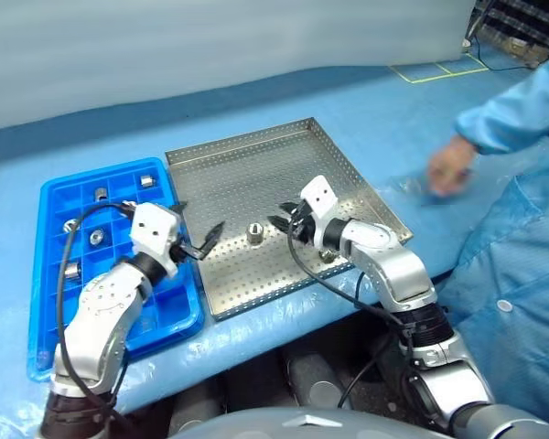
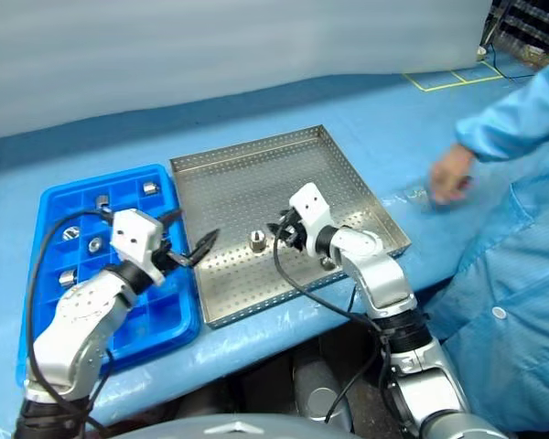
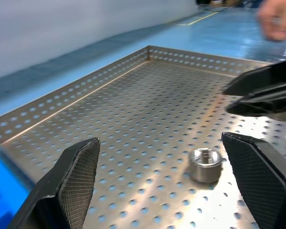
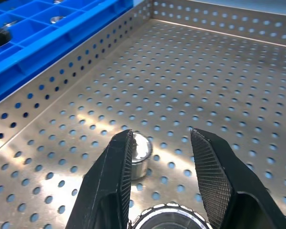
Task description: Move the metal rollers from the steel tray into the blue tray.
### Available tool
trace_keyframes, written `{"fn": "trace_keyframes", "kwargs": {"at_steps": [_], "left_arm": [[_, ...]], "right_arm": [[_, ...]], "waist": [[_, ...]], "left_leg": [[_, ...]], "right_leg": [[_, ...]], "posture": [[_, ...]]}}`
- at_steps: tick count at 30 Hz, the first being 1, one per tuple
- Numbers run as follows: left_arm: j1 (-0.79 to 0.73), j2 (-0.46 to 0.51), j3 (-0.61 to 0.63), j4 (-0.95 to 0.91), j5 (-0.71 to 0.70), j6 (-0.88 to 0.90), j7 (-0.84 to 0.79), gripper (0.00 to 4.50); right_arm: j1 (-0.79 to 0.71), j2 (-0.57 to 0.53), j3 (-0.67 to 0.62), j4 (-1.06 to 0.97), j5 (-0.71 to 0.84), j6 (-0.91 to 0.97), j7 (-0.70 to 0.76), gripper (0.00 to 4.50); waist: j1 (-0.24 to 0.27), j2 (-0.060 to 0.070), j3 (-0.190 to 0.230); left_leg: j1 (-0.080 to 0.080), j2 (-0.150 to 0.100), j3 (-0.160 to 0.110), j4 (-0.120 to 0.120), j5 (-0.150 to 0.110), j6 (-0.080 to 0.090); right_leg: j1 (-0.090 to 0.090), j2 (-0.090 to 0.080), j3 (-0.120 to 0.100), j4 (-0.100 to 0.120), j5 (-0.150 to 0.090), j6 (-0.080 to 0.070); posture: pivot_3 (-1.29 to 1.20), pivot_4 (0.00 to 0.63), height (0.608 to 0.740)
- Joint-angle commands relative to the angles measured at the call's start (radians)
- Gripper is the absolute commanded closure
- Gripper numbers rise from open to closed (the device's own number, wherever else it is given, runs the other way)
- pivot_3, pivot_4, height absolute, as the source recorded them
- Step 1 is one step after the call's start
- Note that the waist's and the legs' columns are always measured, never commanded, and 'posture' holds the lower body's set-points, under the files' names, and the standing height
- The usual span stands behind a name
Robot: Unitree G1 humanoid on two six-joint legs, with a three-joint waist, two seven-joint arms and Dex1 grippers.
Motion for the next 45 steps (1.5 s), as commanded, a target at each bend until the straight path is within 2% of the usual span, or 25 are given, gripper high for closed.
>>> {"fn": "trace_keyframes", "kwargs": {"at_steps": [1,9,10,15,19,22,27,38,45], "left_arm": [[0.008,0.018,0.052,-0.042,0.011,0.003,0.022,0.04],[0.041,0.010,0.036,-0.064,0.013,0.026,0.027,0.04],[0.043,0.007,0.035,-0.065,0.013,0.026,0.029,0.04],[0.049,0.005,0.035,-0.070,0.011,0.026,0.038,0.04],[0.054,0.010,0.039,-0.067,0.014,0.025,0.042,0.04],[0.057,0.012,0.041,-0.069,0.013,0.024,0.042,0.04],[0.065,0.010,0.044,-0.063,0.012,0.020,0.042,0.04],[0.160,0.004,0.078,-0.102,-0.015,0.006,0.029,0.04],[0.370,-0.020,0.234,-0.237,-0.026,0.009,0.055,0.04]], "right_arm": [[-0.030,0.031,0.002,0.049,0.008,-0.047,0.006,2.91],[-0.082,0.071,0.053,0.224,-0.021,-0.105,0.055,2.91],[-0.085,0.072,0.060,0.235,-0.029,-0.117,0.059,2.19],[-0.090,0.076,0.085,0.255,-0.051,-0.125,0.067,0.67],[-0.086,0.083,0.097,0.283,-0.077,-0.122,0.052,0.67],[-0.084,0.092,0.078,0.287,-0.079,-0.127,0.036,1.33],[-0.088,0.101,0.040,0.242,-0.069,-0.138,0.009,2.83],[-0.162,0.147,-0.029,0.073,0.031,-0.085,0.011,2.82],[-0.206,0.157,0.085,0.101,0.036,-0.093,0.122,2.82]], "waist": [[0.003,0.000,0.000],[0.024,0.000,0.000],[0.026,0.000,0.000],[0.029,0.000,0.000],[0.033,0.000,0.000],[0.036,0.000,0.000],[0.043,0.000,0.000],[0.062,0.000,0.000],[0.102,0.000,0.000]], "left_leg": [[0.000,0.000,0.000,0.000,0.000,0.000],[0.000,0.000,0.000,-0.001,0.000,0.000],[0.000,0.000,-0.001,-0.001,0.000,0.000],[-0.001,0.000,-0.001,-0.001,0.000,0.000],[0.000,0.000,-0.001,-0.001,0.000,0.000],[0.000,0.000,-0.001,-0.001,0.000,0.000],[0.000,0.000,0.000,-0.001,0.000,0.000],[-0.001,0.001,0.000,-0.001,0.000,0.000],[0.000,0.002,0.000,-0.005,0.000,-0.001]], "right_leg": [[0.000,0.000,0.000,0.000,0.000,0.000],[0.000,-0.001,-0.001,0.000,0.003,-0.004],[0.000,-0.001,-0.001,0.000,0.003,-0.004],[0.000,-0.001,-0.001,0.000,0.004,-0.002],[0.000,-0.001,-0.001,0.000,0.004,-0.002],[0.000,-0.001,-0.001,0.000,0.004,-0.002],[0.000,0.000,-0.001,0.000,0.003,-0.003],[-0.001,-0.001,-0.002,0.000,0.003,-0.003],[-0.003,-0.001,-0.004,0.000,0.002,-0.005]], "posture": [[-0.18,0.150,0.740],[-0.16,0.150,0.740],[-0.16,0.150,0.740],[-0.14,0.150,0.740],[-0.14,0.150,0.740],[-0.14,0.150,0.740],[-0.14,0.150,0.740],[-0.10,0.150,0.740],[0.04,0.150,0.740]]}}
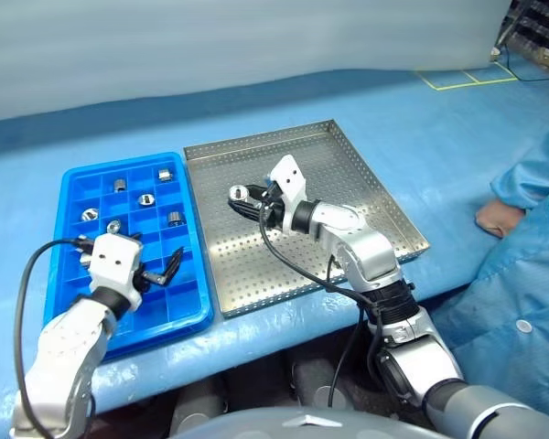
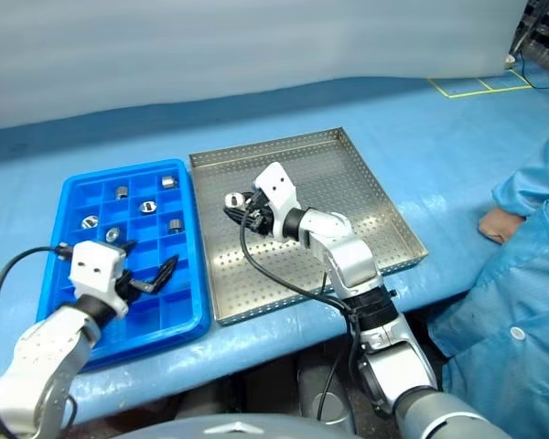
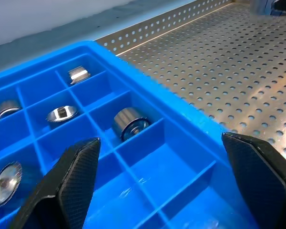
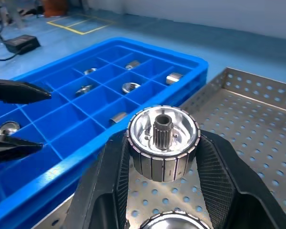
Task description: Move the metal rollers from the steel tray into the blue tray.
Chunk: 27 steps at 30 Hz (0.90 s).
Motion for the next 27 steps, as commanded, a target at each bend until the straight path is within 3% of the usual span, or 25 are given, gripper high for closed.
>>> {"fn": "trace_keyframes", "kwargs": {"at_steps": [1,6,13,27], "left_arm": [[0.087,-0.030,0.116,-0.114,-0.029,-0.026,0.011,0.04],[0.233,-0.095,0.221,-0.189,-0.055,-0.060,0.009,0.04],[0.300,-0.150,0.181,-0.240,-0.036,-0.088,0.031,0.04],[0.233,-0.158,0.042,-0.213,0.018,-0.076,0.071,0.04]], "right_arm": [[-0.048,0.024,0.055,0.017,-0.009,-0.044,0.044,2.82],[-0.090,0.102,0.094,0.188,-0.047,-0.145,0.037,2.82],[-0.149,0.183,0.131,0.300,-0.071,-0.209,0.090,2.82],[-0.237,0.219,0.113,0.535,-0.150,-0.312,0.067,2.82]], "waist": [[0.015,0.000,0.000],[0.086,-0.001,0.000],[0.164,-0.002,0.000],[0.187,-0.002,0.000]], "left_leg": [[0.000,0.000,0.000,-0.001,0.000,0.000],[0.002,0.000,0.002,-0.004,0.000,0.000],[0.002,-0.001,0.002,-0.004,0.000,-0.002],[0.003,-0.001,0.000,-0.007,0.003,-0.008]], "right_leg": [[0.000,0.000,0.000,0.000,0.000,0.000],[-0.001,-0.001,-0.001,0.000,-0.006,-0.010],[0.000,-0.001,-0.004,-0.001,-0.007,-0.011],[0.001,0.002,-0.011,0.000,-0.009,-0.014]], "posture": [[0.06,0.150,0.740],[0.15,0.150,0.740],[0.22,0.150,0.740],[0.22,0.150,0.740]]}}
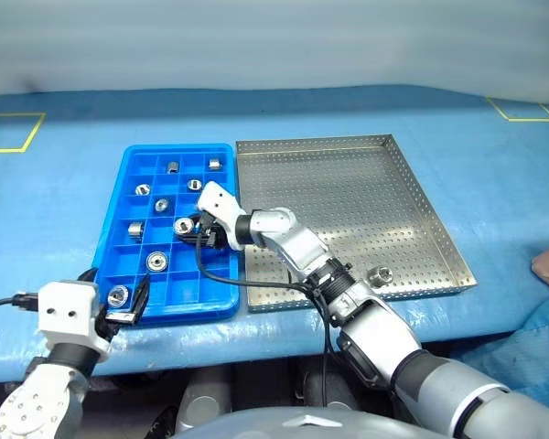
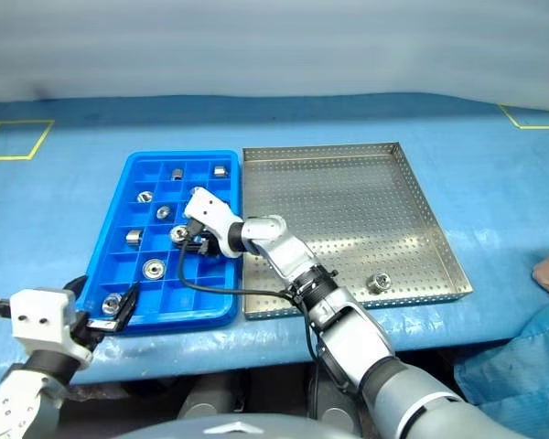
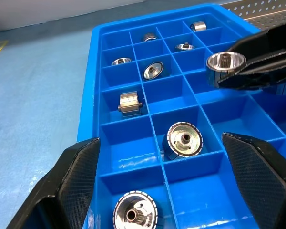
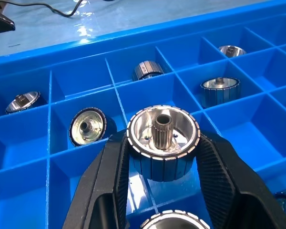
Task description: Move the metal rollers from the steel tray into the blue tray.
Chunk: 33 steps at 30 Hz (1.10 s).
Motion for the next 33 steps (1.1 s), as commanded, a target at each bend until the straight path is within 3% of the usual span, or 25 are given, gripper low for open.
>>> {"fn": "trace_keyframes", "kwargs": {"at_steps": [1,3,10,15,20,25,27,33], "left_arm": [[-0.023,0.009,-0.031,-0.018,0.018,-0.004,0.009,0.04],[-0.039,0.011,-0.043,-0.014,0.021,0.002,0.011,0.04],[-0.069,0.015,-0.073,0.001,0.017,0.019,0.010,0.04],[-0.091,0.011,-0.091,0.015,0.004,0.019,0.003,0.04],[-0.202,-0.030,-0.138,0.041,-0.116,-0.013,-0.046,0.04],[-0.418,-0.182,-0.167,0.151,-0.362,-0.043,-0.076,0.04],[-0.495,-0.256,-0.180,0.212,-0.486,-0.030,-0.088,0.04],[-0.593,-0.317,-0.237,0.306,-0.694,0.008,-0.139,0.04]], "right_arm": [[-0.029,0.012,-0.031,-0.013,0.003,-0.037,0.008,2.82],[-0.032,0.013,-0.035,-0.004,0.004,-0.028,0.012,2.82],[-0.011,0.020,-0.047,-0.051,0.009,-0.051,0.015,0.58],[-0.005,0.017,-0.098,-0.117,0.030,-0.041,-0.024,0.58],[0.054,-0.050,-0.195,-0.437,0.147,0.126,-0.028,0.58],[0.097,-0.068,-0.394,-0.710,0.413,0.441,-0.124,0.58],[0.111,-0.033,-0.502,-0.791,0.618,0.588,-0.189,0.58],[0.148,0.048,-0.663,-0.883,1.021,0.778,-0.406,0.58]], "waist": [[0.000,0.000,0.000],[-0.001,0.000,0.000],[-0.001,0.000,0.000],[-0.001,0.000,0.000],[0.004,0.000,0.000],[-0.005,0.001,0.000],[-0.023,0.001,0.000],[-0.100,0.001,0.000]], "left_leg": [[0.000,0.000,0.000,0.000,0.000,0.000],[0.000,0.000,-0.001,0.000,0.000,0.000],[0.000,0.000,-0.001,-0.001,0.000,0.000],[0.000,0.000,-0.002,0.000,0.000,-0.001],[-0.001,0.000,-0.004,0.001,0.000,-0.001],[-0.001,0.000,-0.005,0.003,0.000,-0.001],[-0.001,0.000,-0.005,0.003,0.000,-0.001],[-0.002,0.000,-0.005,0.003,0.000,0.001]], "right_leg": [[0.000,0.000,-0.001,0.000,0.000,0.000],[0.000,0.000,-0.001,0.000,0.000,0.000],[0.000,0.000,-0.001,0.000,0.000,-0.001],[0.001,0.000,-0.002,0.000,0.000,-0.001],[0.002,-0.001,-0.003,0.000,0.000,-0.001],[0.003,-0.001,-0.004,0.000,0.000,0.000],[0.003,0.000,-0.004,0.000,0.002,0.000],[0.003,0.001,-0.003,0.000,0.004,0.002]], "posture": [[0.22,0.150,0.740],[0.22,0.150,0.740],[0.20,0.150,0.740],[0.17,0.150,0.740],[0.11,0.150,0.740],[0.02,0.150,0.740],[-0.04,0.150,0.740],[-0.13,0.150,0.740]]}}
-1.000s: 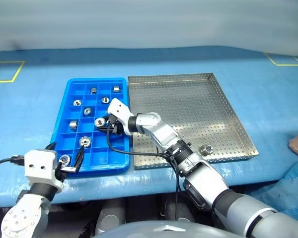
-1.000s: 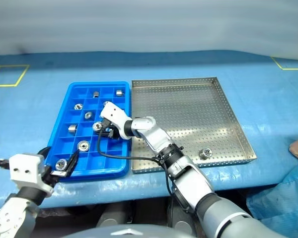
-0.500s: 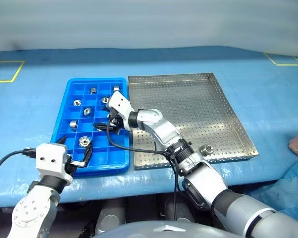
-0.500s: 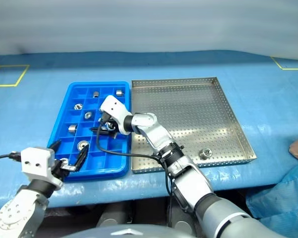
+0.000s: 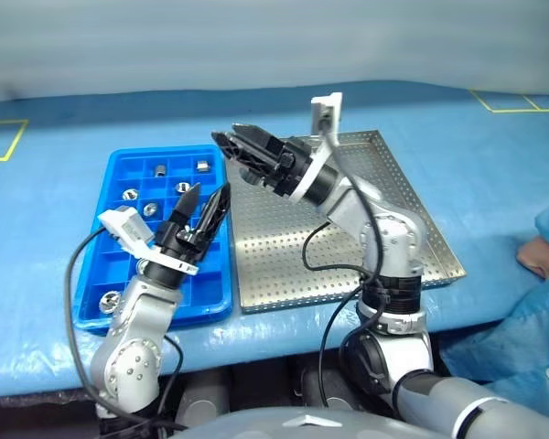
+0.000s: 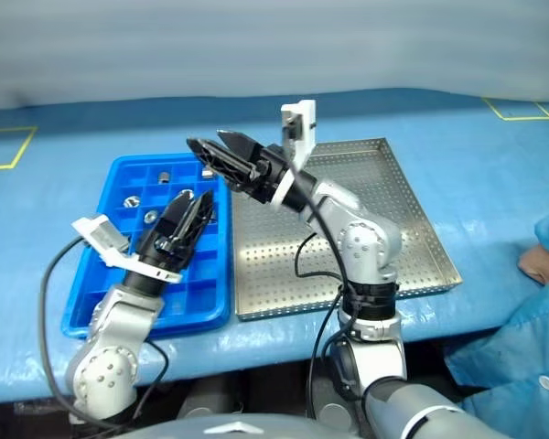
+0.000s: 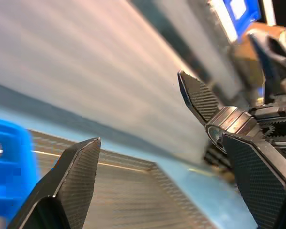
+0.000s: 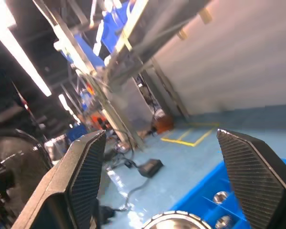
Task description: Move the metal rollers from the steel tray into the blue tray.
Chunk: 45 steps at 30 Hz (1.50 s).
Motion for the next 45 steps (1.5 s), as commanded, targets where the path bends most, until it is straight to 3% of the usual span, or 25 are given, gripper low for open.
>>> {"fn": "trace_keyframes", "kwargs": {"at_steps": [1,13,30,33,37,45], "left_arm": [[-0.035,-0.018,-0.031,0.025,-0.107,0.016,-0.018,0.04],[-0.047,0.034,-0.090,0.019,-0.312,0.076,-0.049,0.04],[-0.114,0.008,-0.111,0.069,-0.344,0.029,-0.035,0.04],[-0.116,0.012,-0.111,0.075,-0.335,0.031,-0.024,0.61],[-0.104,0.027,-0.120,0.063,-0.323,0.028,-0.040,1.87],[-0.095,0.034,-0.128,0.070,-0.313,0.019,-0.034,1.87]], "right_arm": [[0.001,0.030,-0.063,-0.048,0.212,0.054,-0.125,0.58],[0.002,-0.026,-0.042,0.006,0.393,0.023,-0.286,0.58],[0.000,-0.049,0.018,0.044,0.418,-0.011,-0.312,0.58],[0.002,-0.051,0.018,0.046,0.418,-0.021,-0.318,0.52],[0.002,-0.056,0.021,0.049,0.422,-0.028,-0.322,0.52],[0.002,-0.059,0.029,0.055,0.428,-0.037,-0.327,0.52]], "waist": [[-0.025,0.000,0.000],[-0.125,0.000,0.000],[-0.130,0.001,0.000],[-0.129,0.001,0.000],[-0.129,0.001,0.000],[-0.128,0.001,0.000]], "left_leg": [[0.000,0.000,0.000,0.000,0.000,0.000],[-0.001,-0.001,-0.001,0.001,0.000,0.000],[0.000,-0.001,-0.001,0.000,0.000,0.000],[0.000,-0.001,-0.001,0.000,0.000,0.000],[0.000,-0.001,-0.001,0.000,0.000,0.000],[0.000,-0.001,-0.001,0.000,0.000,0.001]], "right_leg": [[0.000,0.000,0.000,0.000,0.000,0.000],[0.000,0.003,0.006,0.000,-0.001,0.004],[0.000,0.003,0.009,-0.001,-0.003,0.006],[-0.001,0.003,0.009,-0.001,-0.003,0.006],[-0.001,0.003,0.009,-0.001,-0.003,0.006],[-0.001,0.003,0.010,-0.001,-0.003,0.006]], "posture": [[-0.15,0.150,0.740],[-0.18,0.150,0.740],[-0.17,0.150,0.740],[-0.17,0.150,0.740],[-0.17,0.150,0.740],[-0.17,0.150,0.740]]}}
